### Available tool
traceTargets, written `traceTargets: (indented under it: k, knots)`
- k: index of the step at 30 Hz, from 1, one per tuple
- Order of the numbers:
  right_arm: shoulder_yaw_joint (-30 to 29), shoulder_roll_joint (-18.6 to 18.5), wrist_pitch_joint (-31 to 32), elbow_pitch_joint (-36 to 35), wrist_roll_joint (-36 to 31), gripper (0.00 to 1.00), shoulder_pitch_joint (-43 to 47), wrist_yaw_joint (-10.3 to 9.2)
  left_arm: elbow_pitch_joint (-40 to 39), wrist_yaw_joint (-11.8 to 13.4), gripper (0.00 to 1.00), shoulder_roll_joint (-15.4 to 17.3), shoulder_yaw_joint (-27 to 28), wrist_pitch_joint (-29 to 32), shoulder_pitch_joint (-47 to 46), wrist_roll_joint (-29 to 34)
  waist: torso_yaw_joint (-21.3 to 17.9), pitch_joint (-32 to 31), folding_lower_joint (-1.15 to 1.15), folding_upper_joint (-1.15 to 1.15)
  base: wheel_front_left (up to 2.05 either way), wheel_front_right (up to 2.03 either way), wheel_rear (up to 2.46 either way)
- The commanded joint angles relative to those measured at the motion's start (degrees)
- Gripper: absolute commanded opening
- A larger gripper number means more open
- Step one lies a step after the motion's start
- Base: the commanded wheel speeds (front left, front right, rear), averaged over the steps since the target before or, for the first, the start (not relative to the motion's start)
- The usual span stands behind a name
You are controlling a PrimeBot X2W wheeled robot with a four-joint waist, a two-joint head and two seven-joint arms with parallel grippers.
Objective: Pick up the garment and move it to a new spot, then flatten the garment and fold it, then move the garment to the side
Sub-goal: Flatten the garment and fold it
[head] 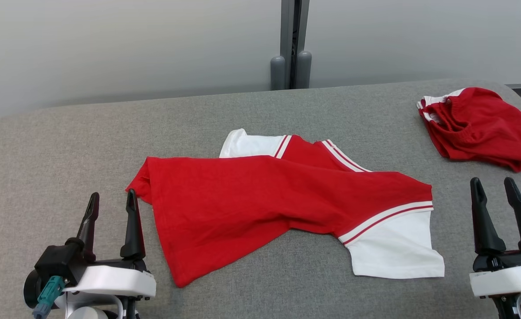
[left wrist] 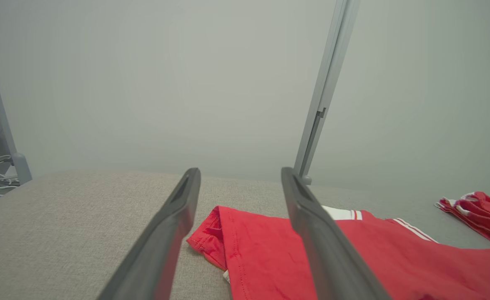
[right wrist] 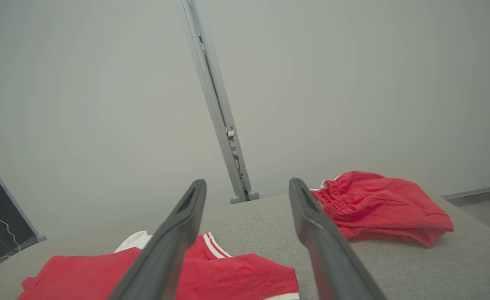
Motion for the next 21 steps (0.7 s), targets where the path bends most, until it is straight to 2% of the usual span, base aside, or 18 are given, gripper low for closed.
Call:
traceTargets:
  k: [1, 8, 21]
  knots:
    - [-1.1, 0.3, -0.2, -0.8, -2.4, 1.0, 0.8, 0.04, -0.1, -0.2, 1.0, 0.2, 0.2, -0.1, 0.1, 0.5, 0.1, 0.1, 0.0, 0.0, 0.0, 0.0, 0.0]
    - [-2.0, 3.0, -0.2, -1.1, -6.7, 1.0, 2.3, 0.04, -0.6, -0.5, 1.0, 0.0, 0.6, -0.1, 0.7, 0.9, 0.3, 0.1, 0.0, 0.0, 0.0, 0.0, 0.0]
    - [-0.9, 2.6, -0.2, 0.6, -6.0, 1.0, 3.0, 0.04, 0.8, -1.1, 1.0, -0.1, 0.4, -0.1, 1.0, 0.0, 0.3, -0.6, 0.0, 0.0, 0.0, 0.0, 0.0]
